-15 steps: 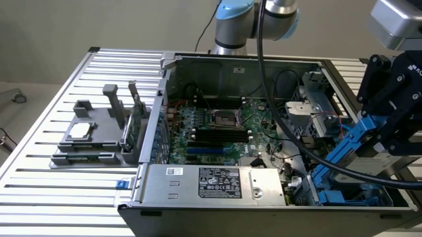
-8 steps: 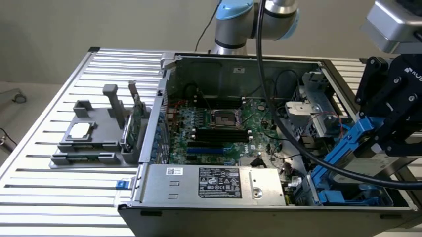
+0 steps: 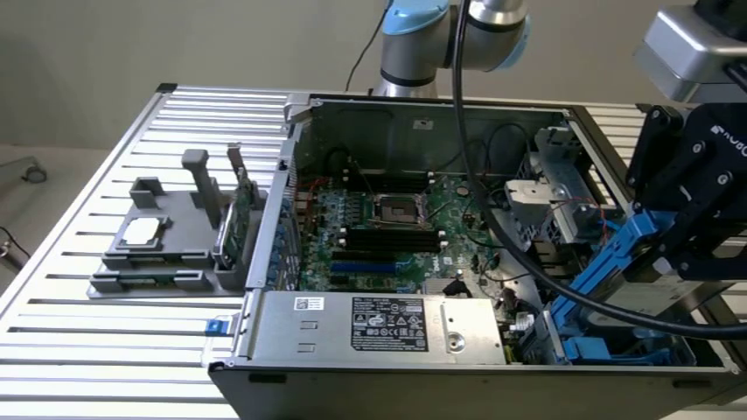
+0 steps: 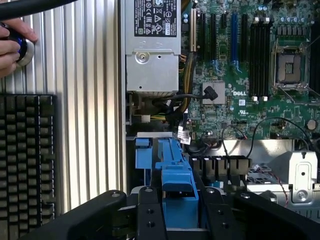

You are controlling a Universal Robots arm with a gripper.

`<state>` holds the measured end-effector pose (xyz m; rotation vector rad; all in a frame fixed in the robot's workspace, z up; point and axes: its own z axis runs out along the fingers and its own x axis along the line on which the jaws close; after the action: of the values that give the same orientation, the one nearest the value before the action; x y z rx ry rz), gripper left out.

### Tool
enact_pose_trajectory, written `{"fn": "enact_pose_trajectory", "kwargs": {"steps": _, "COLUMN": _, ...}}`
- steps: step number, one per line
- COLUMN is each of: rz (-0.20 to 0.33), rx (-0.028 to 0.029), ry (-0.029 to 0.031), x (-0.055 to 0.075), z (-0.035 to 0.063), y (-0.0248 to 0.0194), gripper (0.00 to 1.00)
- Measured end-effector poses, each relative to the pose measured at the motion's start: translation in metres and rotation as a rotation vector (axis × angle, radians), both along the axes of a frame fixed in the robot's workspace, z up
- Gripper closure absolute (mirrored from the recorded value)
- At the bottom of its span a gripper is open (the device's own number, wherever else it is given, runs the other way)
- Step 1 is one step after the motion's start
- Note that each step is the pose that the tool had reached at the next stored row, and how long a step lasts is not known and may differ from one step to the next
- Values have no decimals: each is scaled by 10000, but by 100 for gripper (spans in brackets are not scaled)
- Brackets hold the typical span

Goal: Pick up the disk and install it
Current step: 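Insert the disk into the insertion slot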

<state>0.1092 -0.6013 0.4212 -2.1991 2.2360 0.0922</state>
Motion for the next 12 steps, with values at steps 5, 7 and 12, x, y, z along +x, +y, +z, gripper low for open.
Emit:
{"fn": "enact_pose_trajectory", "kwargs": {"steps": 5, "rz": -20, "rx": 1, "ry": 1, "x": 0, "z": -31, "y": 0, "gripper": 67}}
{"fn": "enact_pose_trajectory", "kwargs": {"steps": 7, "rz": -30, "rx": 1, "ry": 3, "x": 0, "z": -44, "y": 0, "gripper": 67}}
{"fn": "enact_pose_trajectory", "kwargs": {"steps": 12, "rz": -55, "rx": 0, "ry": 14, "x": -1, "z": -73, "y": 0, "gripper": 67}}
